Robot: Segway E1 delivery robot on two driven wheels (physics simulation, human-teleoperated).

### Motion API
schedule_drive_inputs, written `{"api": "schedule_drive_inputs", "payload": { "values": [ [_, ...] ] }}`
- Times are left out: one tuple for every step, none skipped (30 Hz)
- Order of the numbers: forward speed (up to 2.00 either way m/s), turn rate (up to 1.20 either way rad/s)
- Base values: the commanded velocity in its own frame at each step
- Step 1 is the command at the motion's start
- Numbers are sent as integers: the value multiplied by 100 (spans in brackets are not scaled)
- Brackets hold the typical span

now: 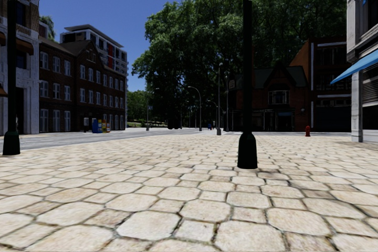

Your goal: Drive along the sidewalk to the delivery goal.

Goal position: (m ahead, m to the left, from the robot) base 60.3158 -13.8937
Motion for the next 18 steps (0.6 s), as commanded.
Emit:
{"api": "schedule_drive_inputs", "payload": {
  "values": [
    [200,0],
    [200,0],
    [200,0],
    [200,0],
    [200,0],
    [200,0],
    [200,0],
    [200,0],
    [200,0],
    [200,0],
    [200,0],
    [200,0],
    [200,0],
    [200,0],
    [200,0],
    [200,0],
    [200,0],
    [200,0]
  ]
}}
